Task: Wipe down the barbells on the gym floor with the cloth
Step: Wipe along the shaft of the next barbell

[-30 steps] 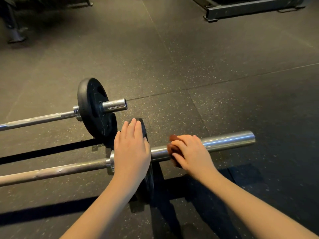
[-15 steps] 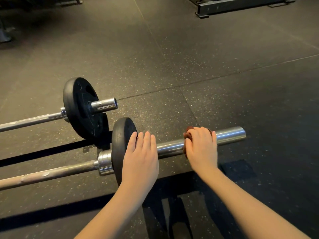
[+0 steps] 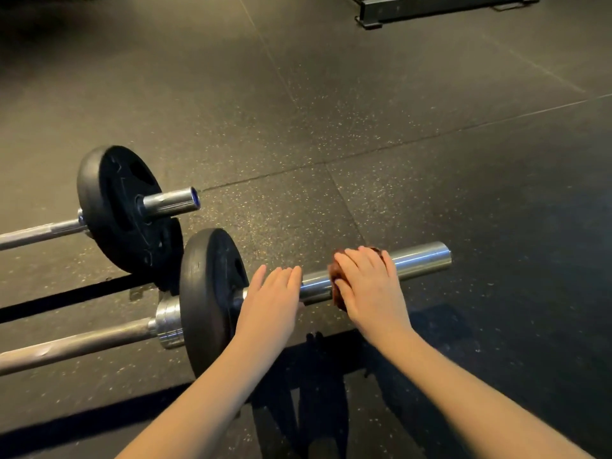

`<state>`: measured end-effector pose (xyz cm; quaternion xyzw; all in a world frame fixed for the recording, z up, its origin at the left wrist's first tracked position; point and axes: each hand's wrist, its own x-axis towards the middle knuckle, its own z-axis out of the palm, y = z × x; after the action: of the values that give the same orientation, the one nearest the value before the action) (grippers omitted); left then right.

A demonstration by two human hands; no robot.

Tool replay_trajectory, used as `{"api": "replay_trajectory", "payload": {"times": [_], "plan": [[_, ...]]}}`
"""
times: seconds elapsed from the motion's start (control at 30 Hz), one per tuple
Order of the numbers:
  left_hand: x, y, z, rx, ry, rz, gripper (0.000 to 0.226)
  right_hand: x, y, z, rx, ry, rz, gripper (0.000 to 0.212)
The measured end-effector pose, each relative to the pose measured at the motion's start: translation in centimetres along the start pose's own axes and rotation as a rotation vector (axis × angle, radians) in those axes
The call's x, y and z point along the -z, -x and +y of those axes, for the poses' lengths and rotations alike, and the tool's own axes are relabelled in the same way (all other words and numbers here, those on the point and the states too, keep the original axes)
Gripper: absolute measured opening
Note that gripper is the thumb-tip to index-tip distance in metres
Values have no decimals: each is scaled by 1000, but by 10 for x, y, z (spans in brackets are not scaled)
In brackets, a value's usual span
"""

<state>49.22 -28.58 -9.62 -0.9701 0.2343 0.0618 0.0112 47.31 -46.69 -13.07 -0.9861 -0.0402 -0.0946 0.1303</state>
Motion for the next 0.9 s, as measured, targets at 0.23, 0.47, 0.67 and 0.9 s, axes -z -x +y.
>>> {"api": "replay_trajectory", "payload": {"times": [0.23,0.47,0.67,0.9], "plan": [[-5,0,0,34,48,44,55,9,-68,4,-127,45,-275,35],[-10,2,-3,25,28,34,56,6,-2,29,69,-15,61,31],[-7,5,2,62,35,9,56,14,-35,30,-150,33,-20,28],[-6,-2,19,-36,103,64,62,19,-37,61,-113,12,21,31]]}}
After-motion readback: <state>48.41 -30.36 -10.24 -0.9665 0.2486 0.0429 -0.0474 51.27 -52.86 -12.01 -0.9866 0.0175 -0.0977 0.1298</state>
